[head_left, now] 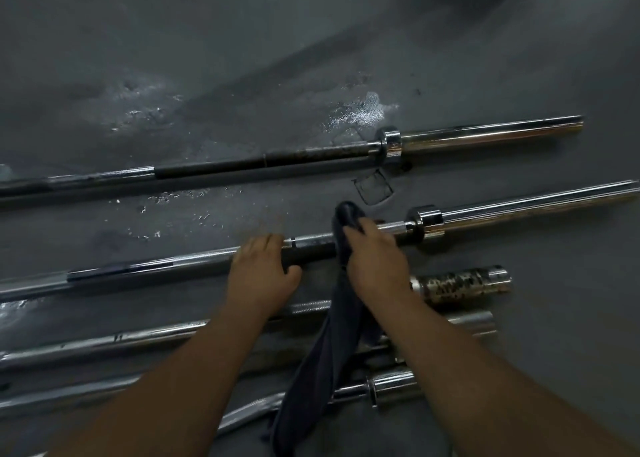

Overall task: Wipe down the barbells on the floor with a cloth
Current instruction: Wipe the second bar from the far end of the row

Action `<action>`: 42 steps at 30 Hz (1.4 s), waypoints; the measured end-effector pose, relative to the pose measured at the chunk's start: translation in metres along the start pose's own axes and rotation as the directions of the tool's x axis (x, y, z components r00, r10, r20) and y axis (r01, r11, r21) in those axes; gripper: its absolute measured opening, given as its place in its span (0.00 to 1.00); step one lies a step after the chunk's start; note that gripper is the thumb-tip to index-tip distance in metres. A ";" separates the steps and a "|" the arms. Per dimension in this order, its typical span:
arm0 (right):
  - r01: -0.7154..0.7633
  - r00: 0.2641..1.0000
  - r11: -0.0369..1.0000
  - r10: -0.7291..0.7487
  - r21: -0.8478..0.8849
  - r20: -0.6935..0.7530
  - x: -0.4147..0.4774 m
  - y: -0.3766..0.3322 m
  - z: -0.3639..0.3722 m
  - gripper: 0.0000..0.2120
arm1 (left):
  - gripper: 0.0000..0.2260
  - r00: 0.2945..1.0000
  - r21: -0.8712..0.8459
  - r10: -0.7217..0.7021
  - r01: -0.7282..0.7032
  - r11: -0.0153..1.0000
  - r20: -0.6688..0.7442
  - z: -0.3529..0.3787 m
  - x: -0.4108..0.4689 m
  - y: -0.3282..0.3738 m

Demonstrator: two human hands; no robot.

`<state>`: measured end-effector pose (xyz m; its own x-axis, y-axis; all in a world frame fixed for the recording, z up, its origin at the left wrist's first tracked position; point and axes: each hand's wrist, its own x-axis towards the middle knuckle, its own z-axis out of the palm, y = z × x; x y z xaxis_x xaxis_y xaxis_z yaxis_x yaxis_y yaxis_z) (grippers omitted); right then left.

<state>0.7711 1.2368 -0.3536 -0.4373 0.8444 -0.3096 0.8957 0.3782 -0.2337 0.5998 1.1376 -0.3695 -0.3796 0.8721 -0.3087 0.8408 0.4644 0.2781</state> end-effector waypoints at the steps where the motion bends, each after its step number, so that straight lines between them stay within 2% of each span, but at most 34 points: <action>1: -0.022 1.000 1.000 0.022 -0.005 -0.005 0.000 0.008 -0.003 0.23 | 0.26 1.000 -0.013 -0.003 0.003 1.000 -0.018 0.001 -0.006 0.001; 4: -0.236 0.970 0.971 0.234 -0.024 -0.068 0.001 0.039 -0.009 0.20 | 0.26 0.996 -0.002 0.011 -0.012 1.000 -0.093 0.016 -0.026 0.000; 5: -0.233 0.970 0.972 0.230 -0.039 -0.079 -0.003 0.036 -0.007 0.19 | 0.29 0.997 0.012 0.021 -0.020 1.000 -0.080 0.024 -0.032 0.001; 7: -0.081 0.995 0.996 0.078 -0.038 -0.063 -0.015 0.007 0.002 0.17 | 0.36 0.999 0.046 0.034 -0.033 0.998 -0.004 0.041 -0.042 0.003; 9: 0.089 0.996 0.996 -0.089 0.012 -0.020 -0.021 -0.025 0.013 0.19 | 0.39 0.999 0.039 0.034 -0.034 0.999 0.012 0.050 -0.042 0.002; 12: 0.183 0.983 0.983 -0.184 0.032 0.024 -0.008 -0.029 0.010 0.22 | 0.40 0.999 0.007 0.017 -0.017 1.000 0.035 0.047 -0.031 0.000; 14: 0.102 0.995 0.995 -0.101 -0.012 0.015 0.009 -0.001 0.002 0.20 | 0.40 0.999 0.016 0.011 -0.012 1.000 0.053 0.038 -0.011 -0.002; 17: -0.205 0.969 0.979 0.203 0.003 -0.138 0.032 0.044 -0.016 0.18 | 0.41 0.997 -0.007 0.017 -0.017 1.000 0.070 0.018 0.033 -0.009; 18: -0.219 0.963 0.975 0.214 -0.017 -0.164 0.034 0.039 -0.017 0.19 | 0.40 0.999 -0.041 0.018 -0.016 0.999 0.037 0.011 0.046 -0.013; 20: -0.089 0.987 0.996 0.089 0.002 -0.132 0.038 0.003 -0.012 0.21 | 0.35 0.996 -0.092 0.042 -0.049 0.995 -0.073 0.004 0.061 -0.016; 22: 0.109 0.992 0.993 -0.106 0.044 -0.066 0.039 -0.032 0.000 0.23 | 0.30 0.984 -0.044 0.092 -0.100 0.994 -0.154 0.006 0.061 -0.014; 23: 0.152 0.987 0.987 -0.149 0.047 -0.063 0.045 -0.035 0.000 0.23 | 0.30 0.980 -0.003 0.115 -0.117 0.993 -0.164 0.008 0.062 -0.014; 24: 0.129 0.988 0.991 -0.126 0.031 -0.086 0.055 -0.027 -0.003 0.22 | 0.30 0.978 0.021 0.127 -0.125 0.992 -0.168 0.009 0.064 -0.016; 27: -0.203 0.961 0.979 0.204 0.022 -0.189 0.081 0.026 -0.016 0.21 | 0.32 0.977 0.027 0.155 -0.152 0.988 -0.149 0.002 0.080 -0.026; 28: -0.264 0.943 0.964 0.265 0.028 -0.200 0.083 0.031 -0.016 0.23 | 0.34 0.978 0.041 0.160 -0.156 0.987 -0.137 0.000 0.086 -0.028; 29: -0.256 0.946 0.966 0.258 0.035 -0.198 0.083 0.024 -0.015 0.25 | 0.35 0.980 0.049 0.152 -0.147 0.988 -0.127 -0.001 0.091 -0.028; 30: -0.180 0.965 0.983 0.184 0.041 -0.185 0.080 0.006 -0.013 0.25 | 0.35 0.984 0.049 0.128 -0.123 0.991 -0.120 -0.001 0.093 -0.024; 33: 0.163 0.985 0.984 -0.159 0.064 -0.065 0.064 -0.045 0.004 0.26 | 0.35 0.990 0.016 0.057 -0.056 0.998 -0.125 0.000 0.092 -0.011; 34: 0.199 0.979 0.977 -0.195 0.076 -0.061 0.062 -0.045 0.005 0.26 | 0.34 0.990 -0.008 0.050 -0.051 0.999 -0.135 -0.001 0.090 -0.010; 35: 0.168 0.983 0.983 -0.162 0.072 -0.087 0.066 -0.034 0.001 0.25 | 0.32 0.988 -0.039 0.044 -0.051 0.998 -0.149 -0.003 0.087 -0.011; 37: -0.061 0.987 0.995 0.072 0.085 -0.142 0.077 0.005 -0.006 0.25 | 0.28 0.985 -0.105 0.021 -0.039 0.994 -0.169 -0.008 0.082 -0.013; 39: -0.255 0.948 0.960 0.272 0.117 -0.164 0.077 0.031 -0.012 0.26 | 0.26 0.985 -0.122 -0.012 -0.010 0.992 -0.171 -0.010 0.078 -0.011; 40: -0.253 0.950 0.962 0.267 0.099 -0.165 0.072 0.024 -0.013 0.25 | 0.26 0.986 -0.109 -0.027 0.009 0.994 -0.167 -0.009 0.077 -0.009; 42: -0.057 0.991 0.997 0.062 0.048 -0.119 0.052 -0.015 -0.005 0.25 | 0.30 0.991 -0.041 -0.021 0.015 0.999 -0.135 -0.005 0.072 -0.006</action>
<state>0.7352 1.2775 -0.3613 -0.3680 0.9055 -0.2115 0.9142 0.3108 -0.2599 0.5659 1.1983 -0.3883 -0.4454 0.8751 -0.1891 0.8185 0.4836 0.3100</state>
